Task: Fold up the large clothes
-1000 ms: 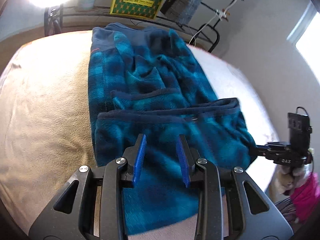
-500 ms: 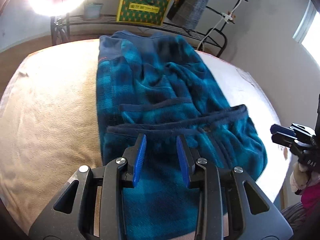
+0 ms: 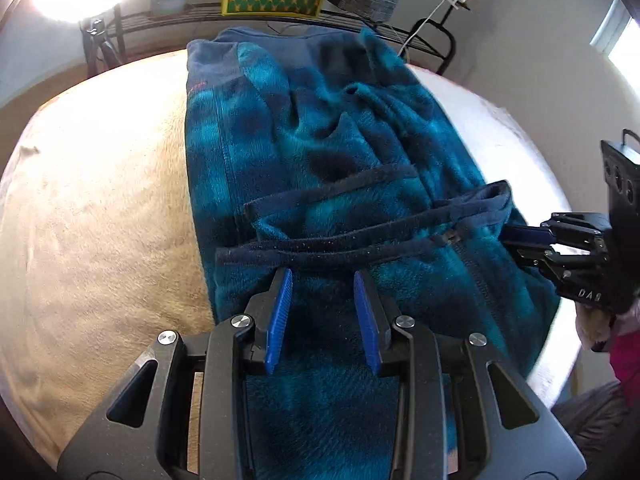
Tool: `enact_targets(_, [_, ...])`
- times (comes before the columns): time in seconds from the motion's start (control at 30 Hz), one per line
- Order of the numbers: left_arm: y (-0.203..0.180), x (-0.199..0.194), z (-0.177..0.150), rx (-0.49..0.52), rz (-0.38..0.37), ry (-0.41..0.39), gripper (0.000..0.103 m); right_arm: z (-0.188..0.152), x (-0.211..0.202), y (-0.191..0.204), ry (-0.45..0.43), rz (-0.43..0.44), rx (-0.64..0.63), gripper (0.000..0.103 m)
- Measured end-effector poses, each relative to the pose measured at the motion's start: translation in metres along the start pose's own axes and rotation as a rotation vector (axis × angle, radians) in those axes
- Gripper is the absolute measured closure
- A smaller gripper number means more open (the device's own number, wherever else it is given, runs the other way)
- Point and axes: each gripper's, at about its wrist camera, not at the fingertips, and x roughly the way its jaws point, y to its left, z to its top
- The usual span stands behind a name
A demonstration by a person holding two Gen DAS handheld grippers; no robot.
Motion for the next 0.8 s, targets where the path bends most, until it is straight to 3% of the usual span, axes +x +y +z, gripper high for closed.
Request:
enact_targets(0.1, [0.006, -0.017, 0.016, -0.007, -0.027, -0.028, 0.070, 0.008, -0.025, -0.011, -0.046, 0.101, 0.028, 0.085])
enact_targets(0.2, [0.018, -0.030, 0.039, -0.014, -0.016, -0.076, 0.066, 0.025, -0.045, -0.023, -0.106, 0.146, 0.039, 0.085])
enact_targets(0.33, [0.041, -0.036, 0.080, -0.043, 0.018, -0.133, 0.066, 0.058, -0.052, -0.042, -0.165, 0.112, 0.060, 0.085])
enact_targets(0.6, [0.096, 0.002, 0.142, -0.131, 0.038, -0.163, 0.066, 0.145, 0.013, -0.087, -0.180, 0.048, 0.149, 0.085])
enact_targets(0.8, [0.123, 0.052, 0.171, -0.124, 0.074, -0.135, 0.066, 0.178, 0.060, -0.102, -0.158, 0.021, 0.156, 0.085])
